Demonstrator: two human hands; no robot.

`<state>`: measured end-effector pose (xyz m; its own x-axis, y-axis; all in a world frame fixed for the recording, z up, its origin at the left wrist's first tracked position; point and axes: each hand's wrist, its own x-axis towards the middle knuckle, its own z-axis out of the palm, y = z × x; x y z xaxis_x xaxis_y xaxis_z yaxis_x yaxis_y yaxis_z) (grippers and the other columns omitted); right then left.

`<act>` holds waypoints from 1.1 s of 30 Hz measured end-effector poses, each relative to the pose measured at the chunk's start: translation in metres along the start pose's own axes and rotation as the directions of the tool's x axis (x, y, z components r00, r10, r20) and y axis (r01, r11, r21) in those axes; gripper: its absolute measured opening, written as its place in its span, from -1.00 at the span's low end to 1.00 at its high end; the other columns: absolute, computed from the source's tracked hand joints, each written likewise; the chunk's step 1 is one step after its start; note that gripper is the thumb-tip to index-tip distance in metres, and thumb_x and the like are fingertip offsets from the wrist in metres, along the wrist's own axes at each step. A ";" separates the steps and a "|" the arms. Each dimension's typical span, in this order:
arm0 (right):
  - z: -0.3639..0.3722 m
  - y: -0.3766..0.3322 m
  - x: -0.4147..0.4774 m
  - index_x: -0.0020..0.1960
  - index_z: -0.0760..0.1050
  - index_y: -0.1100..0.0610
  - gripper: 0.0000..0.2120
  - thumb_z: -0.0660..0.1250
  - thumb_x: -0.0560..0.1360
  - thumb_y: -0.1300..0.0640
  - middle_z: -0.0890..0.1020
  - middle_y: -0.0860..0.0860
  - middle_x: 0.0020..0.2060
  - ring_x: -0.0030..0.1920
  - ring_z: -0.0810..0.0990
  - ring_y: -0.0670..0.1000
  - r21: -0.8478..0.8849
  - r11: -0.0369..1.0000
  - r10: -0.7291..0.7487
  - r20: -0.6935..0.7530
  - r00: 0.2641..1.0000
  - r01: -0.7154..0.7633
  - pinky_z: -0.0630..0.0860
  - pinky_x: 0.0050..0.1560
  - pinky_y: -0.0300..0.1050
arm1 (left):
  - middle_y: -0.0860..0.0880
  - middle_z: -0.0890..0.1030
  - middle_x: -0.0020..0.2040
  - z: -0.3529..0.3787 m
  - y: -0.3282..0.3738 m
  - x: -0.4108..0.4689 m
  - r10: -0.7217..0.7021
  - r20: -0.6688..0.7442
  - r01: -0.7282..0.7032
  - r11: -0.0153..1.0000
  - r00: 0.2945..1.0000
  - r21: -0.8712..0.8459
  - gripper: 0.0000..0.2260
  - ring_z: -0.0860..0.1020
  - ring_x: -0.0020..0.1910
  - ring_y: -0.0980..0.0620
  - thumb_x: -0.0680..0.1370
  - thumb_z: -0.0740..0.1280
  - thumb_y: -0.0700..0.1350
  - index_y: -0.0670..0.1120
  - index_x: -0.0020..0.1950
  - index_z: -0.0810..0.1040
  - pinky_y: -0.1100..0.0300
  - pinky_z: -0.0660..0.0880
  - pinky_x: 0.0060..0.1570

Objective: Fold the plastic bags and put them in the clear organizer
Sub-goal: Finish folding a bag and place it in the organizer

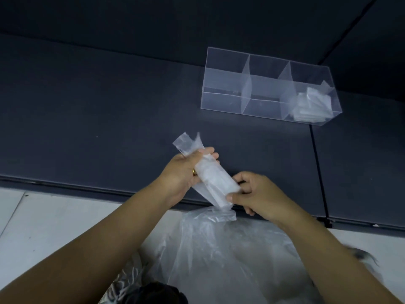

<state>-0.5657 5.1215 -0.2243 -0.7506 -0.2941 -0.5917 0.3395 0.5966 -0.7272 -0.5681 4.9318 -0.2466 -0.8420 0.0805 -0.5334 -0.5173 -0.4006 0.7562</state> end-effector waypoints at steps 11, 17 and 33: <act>-0.010 0.000 0.016 -0.20 0.61 0.11 -0.85 0.42 0.48 0.04 0.61 0.12 -0.42 -0.50 0.49 -0.07 0.085 0.996 0.014 -0.043 0.999 -0.010 0.39 -0.48 -0.25 | 0.01 0.68 0.09 -0.008 0.016 0.016 0.129 -0.048 -0.119 0.976 0.990 0.183 -0.77 0.63 0.09 0.09 0.64 0.22 -0.07 -0.11 0.13 0.63 0.19 0.48 0.18; -0.019 -0.015 0.035 -0.25 0.56 0.12 -0.84 0.39 0.50 0.16 0.63 -0.01 -0.43 -0.40 0.57 -0.13 0.170 0.981 -0.083 -0.083 0.993 0.097 0.46 -0.41 -0.32 | 0.04 0.67 0.08 -0.008 0.035 0.026 0.236 -0.095 -0.212 0.954 0.967 0.210 -0.79 0.62 0.07 0.12 0.62 0.25 -0.09 -0.09 0.16 0.62 0.16 0.48 0.22; -0.022 -0.013 0.036 -0.18 0.56 0.18 -0.88 0.35 0.53 0.23 0.63 -0.03 -0.36 -0.32 0.54 -0.13 0.124 0.976 -0.180 -0.006 0.984 0.180 0.45 -0.32 -0.31 | 0.08 0.66 -0.21 0.033 -0.034 -0.032 0.113 -0.149 -0.052 0.931 0.982 0.361 -0.79 0.61 -0.25 0.23 0.48 0.43 0.00 -0.02 0.05 0.53 0.35 0.54 -0.31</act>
<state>-0.6096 5.1197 -0.2287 -0.8029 -0.3925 -0.4486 0.2665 0.4369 -0.8591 -0.5292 4.9727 -0.2428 -0.8627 -0.1024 -0.4953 -0.4931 -0.0479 0.8687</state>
